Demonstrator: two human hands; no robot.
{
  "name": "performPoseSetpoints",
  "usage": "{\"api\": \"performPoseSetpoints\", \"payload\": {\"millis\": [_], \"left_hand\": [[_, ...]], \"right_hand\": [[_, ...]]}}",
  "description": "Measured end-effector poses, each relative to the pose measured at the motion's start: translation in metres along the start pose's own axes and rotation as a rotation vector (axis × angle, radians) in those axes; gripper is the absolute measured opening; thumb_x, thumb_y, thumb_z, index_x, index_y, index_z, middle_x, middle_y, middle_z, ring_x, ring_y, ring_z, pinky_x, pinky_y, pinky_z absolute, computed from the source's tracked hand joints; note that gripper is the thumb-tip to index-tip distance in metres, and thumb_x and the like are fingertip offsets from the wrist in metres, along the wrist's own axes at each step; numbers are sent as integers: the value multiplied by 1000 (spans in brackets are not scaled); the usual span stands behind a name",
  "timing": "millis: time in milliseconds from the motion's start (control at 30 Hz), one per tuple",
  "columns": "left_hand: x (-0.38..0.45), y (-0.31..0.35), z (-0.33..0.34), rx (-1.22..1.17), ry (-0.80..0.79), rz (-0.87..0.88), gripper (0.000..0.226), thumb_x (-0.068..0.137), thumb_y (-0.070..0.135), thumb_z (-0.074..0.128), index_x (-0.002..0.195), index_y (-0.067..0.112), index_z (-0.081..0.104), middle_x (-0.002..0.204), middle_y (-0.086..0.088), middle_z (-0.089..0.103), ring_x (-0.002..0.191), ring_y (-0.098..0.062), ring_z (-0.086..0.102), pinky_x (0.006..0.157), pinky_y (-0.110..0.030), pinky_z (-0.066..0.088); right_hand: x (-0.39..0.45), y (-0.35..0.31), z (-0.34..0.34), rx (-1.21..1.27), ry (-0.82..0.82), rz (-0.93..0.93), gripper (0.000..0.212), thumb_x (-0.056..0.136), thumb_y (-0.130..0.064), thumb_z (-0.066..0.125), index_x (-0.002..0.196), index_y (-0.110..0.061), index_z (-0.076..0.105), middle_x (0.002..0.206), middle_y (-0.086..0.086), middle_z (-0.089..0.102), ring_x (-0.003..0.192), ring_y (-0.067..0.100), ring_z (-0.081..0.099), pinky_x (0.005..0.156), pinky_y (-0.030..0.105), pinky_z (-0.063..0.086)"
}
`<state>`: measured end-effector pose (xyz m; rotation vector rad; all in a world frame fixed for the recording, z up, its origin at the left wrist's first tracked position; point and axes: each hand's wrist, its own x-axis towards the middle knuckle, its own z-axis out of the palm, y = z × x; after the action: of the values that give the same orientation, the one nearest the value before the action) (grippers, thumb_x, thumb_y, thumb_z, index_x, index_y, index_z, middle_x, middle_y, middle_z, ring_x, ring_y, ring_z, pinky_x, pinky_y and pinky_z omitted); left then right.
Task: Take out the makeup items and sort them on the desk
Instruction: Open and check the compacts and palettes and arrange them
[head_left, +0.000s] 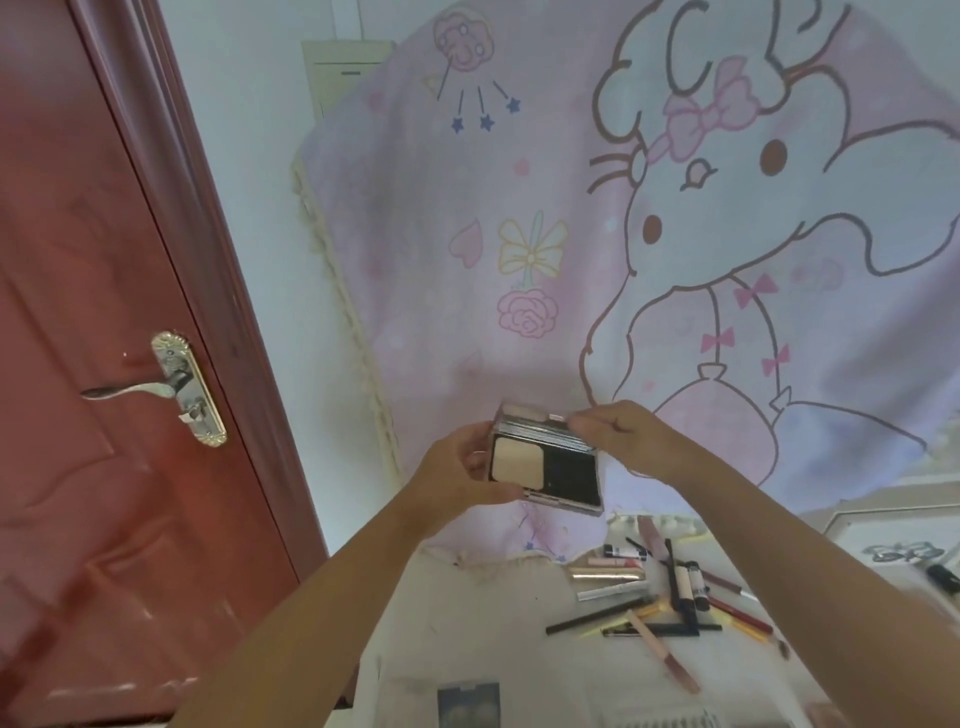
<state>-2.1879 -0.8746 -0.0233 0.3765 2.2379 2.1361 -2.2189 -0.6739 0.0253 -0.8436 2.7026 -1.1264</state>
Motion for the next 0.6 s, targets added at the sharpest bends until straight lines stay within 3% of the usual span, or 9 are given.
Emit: {"api": "performPoseSetpoints", "payload": {"millis": [33, 100, 167, 267, 367, 433, 500, 600], "left_hand": [[-3, -3, -1, -19, -29, 4, 54, 58, 3, 78, 103, 25, 56, 94, 8, 68, 85, -7, 65, 71, -17, 53], [-6, -9, -3, -54, -64, -7, 53, 53, 13, 76, 101, 27, 58, 88, 15, 70, 83, -2, 66, 70, -16, 52], [-10, -22, -4, -46, -87, -52, 51, 64, 0, 74, 103, 29, 57, 92, 15, 68, 86, -4, 65, 71, -17, 52], [-16, -39, -8, 23, -80, -126, 59, 73, -14, 66, 106, 31, 51, 103, 10, 61, 89, -6, 64, 73, -21, 55], [-21, -47, -14, 188, -81, -152, 62, 74, -10, 67, 112, 34, 43, 105, 19, 52, 90, -7, 61, 75, -21, 55], [-25, -56, -14, 274, -107, -169, 70, 75, -5, 68, 119, 37, 35, 103, 18, 52, 93, -8, 58, 76, -19, 54], [-32, -69, -9, 361, -126, -205, 72, 76, 0, 69, 122, 38, 30, 104, 16, 51, 100, -9, 54, 79, -19, 51], [-42, -90, 2, 463, -147, -249, 71, 77, 8, 70, 132, 28, 31, 115, 7, 52, 105, -8, 50, 87, -20, 45]], "right_hand": [[0, 1, 1, -47, -15, -17, 34, 94, -14, 46, 126, -6, 52, 107, -7, 58, 85, -11, 53, 69, -7, 36], [-2, -1, 9, -148, -78, -95, 33, 93, -15, 47, 125, -8, 54, 112, 3, 61, 99, 9, 56, 76, -3, 35], [0, 3, 22, -185, -96, -88, 34, 94, -20, 48, 124, -8, 55, 115, 9, 62, 104, 19, 57, 80, 4, 39], [4, 11, 44, -215, -133, -72, 36, 95, -27, 45, 124, -10, 56, 117, 8, 62, 106, 18, 57, 89, 21, 45], [7, 21, 61, -107, -171, 69, 34, 96, -26, 41, 124, -14, 56, 114, 7, 64, 97, 13, 56, 80, 16, 43], [10, 34, 68, -9, -166, 203, 36, 96, -29, 39, 116, -7, 61, 97, 13, 66, 80, 13, 54, 67, 11, 39], [11, 46, 73, 121, -140, 356, 47, 94, -35, 42, 99, 8, 62, 79, 23, 58, 70, 20, 49, 67, 17, 38], [11, 65, 87, 221, -119, 523, 54, 89, -44, 46, 83, 8, 57, 73, 16, 44, 70, 23, 44, 69, 26, 36]]}}
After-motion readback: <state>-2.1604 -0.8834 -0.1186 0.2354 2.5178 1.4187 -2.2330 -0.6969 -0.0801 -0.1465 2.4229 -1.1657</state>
